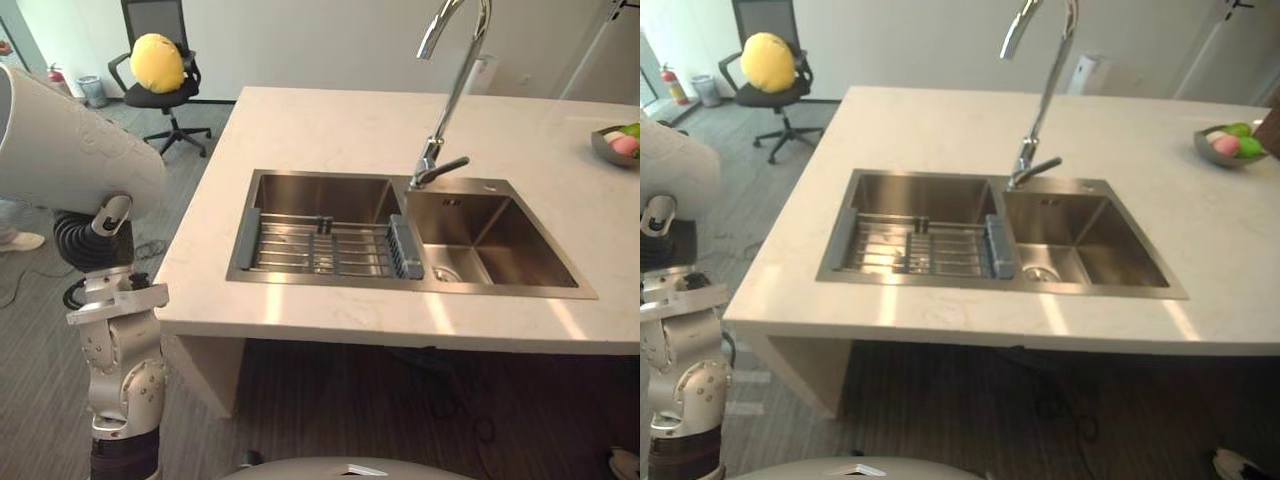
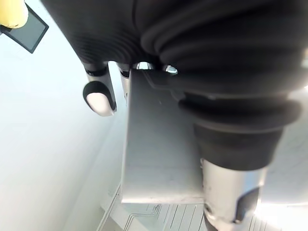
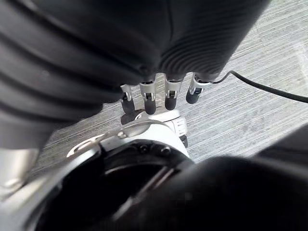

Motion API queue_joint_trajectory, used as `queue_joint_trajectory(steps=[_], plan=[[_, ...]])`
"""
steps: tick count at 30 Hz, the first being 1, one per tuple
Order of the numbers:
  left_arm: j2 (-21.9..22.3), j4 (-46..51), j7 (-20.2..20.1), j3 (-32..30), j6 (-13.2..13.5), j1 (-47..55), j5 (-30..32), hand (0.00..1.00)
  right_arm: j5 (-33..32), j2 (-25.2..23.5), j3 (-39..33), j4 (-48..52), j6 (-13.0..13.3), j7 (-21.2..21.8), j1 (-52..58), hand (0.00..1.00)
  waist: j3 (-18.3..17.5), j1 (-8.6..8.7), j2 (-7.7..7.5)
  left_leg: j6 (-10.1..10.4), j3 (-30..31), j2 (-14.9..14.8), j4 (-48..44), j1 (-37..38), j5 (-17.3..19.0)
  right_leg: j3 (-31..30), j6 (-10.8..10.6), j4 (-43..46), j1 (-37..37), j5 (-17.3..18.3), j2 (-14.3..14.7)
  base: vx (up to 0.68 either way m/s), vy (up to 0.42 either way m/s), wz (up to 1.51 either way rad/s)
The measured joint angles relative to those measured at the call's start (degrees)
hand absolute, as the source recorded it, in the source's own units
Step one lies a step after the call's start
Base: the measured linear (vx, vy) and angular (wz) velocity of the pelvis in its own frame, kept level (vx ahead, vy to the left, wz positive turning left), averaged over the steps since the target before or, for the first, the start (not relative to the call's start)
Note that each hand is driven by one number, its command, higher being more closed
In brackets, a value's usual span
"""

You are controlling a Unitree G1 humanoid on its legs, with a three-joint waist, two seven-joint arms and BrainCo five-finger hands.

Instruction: Walk over to the sink, pick up the cup, carry it to the dishwasher, place the cup inside the dishwasher, then close the dishwasher door

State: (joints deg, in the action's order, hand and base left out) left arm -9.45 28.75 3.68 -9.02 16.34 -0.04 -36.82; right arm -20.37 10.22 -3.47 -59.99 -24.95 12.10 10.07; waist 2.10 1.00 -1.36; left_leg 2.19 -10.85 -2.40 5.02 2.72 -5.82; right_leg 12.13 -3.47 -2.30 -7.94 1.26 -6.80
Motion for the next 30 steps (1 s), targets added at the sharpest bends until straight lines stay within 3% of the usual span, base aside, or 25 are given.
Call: queue_joint_trajectory(steps=[9, 14, 26, 27, 30], plan=[[0.46, 0.00, 0.95, 0.04, 0.10, 0.51, 1.22, 1.00, 0.48, -0.67, 0.08, -0.01, -0.10, 0.04, -0.36, 0.00, -0.53, -0.53, -0.54, -0.16, 0.85, 0.04, -0.01, -0.62, -0.21, 1.14, -0.12, -0.37, -0.03, -0.52, 0.07, 0.01, -0.002, 0.04], [0.63, 0.01, 2.29, 0.29, 0.08, 0.86, 9.37, 1.00, 0.52, -0.69, 0.07, 0.00, -0.25, 0.00, -0.64, 0.00, -0.48, -0.48, -0.42, -0.15, 0.86, -0.01, -0.01, -0.62, -0.20, 1.13, -0.08, -0.39, -0.04, -0.53, 0.13, 0.00, 0.000, 0.00], [0.54, 0.10, 4.97, 1.86, -0.53, 0.86, 18.13, 1.00, 0.58, -0.61, 0.04, 0.04, -0.21, -0.02, -0.71, 0.00, -0.32, -0.49, -0.12, -0.14, 0.71, -0.02, 0.00, -0.62, -0.18, 1.00, -0.06, -0.43, -0.01, -0.46, 0.14, 0.00, 0.000, 0.00], [0.52, 0.12, 5.53, 2.51, -2.17, 0.86, 18.61, 1.00, 2.87, -0.04, 0.00, 0.09, 1.00, 1.60, -1.24, 0.00, 0.29, -0.48, 1.05, -0.14, 0.19, -0.09, -0.01, -0.55, -0.07, 0.66, 0.15, -0.63, 0.02, -0.67, 0.19, 0.00, 0.000, 0.00], [0.52, 0.12, 5.53, 2.51, -2.17, 0.86, 18.61, 1.00, 2.87, -0.02, 0.00, 0.09, 1.00, 1.60, -1.24, 0.00, 0.29, -0.48, 1.06, -0.14, 0.19, -0.09, 0.00, -0.55, -0.06, 0.66, 0.15, -0.63, 0.02, -0.67, 0.19, 0.00, 0.000, 0.00]])
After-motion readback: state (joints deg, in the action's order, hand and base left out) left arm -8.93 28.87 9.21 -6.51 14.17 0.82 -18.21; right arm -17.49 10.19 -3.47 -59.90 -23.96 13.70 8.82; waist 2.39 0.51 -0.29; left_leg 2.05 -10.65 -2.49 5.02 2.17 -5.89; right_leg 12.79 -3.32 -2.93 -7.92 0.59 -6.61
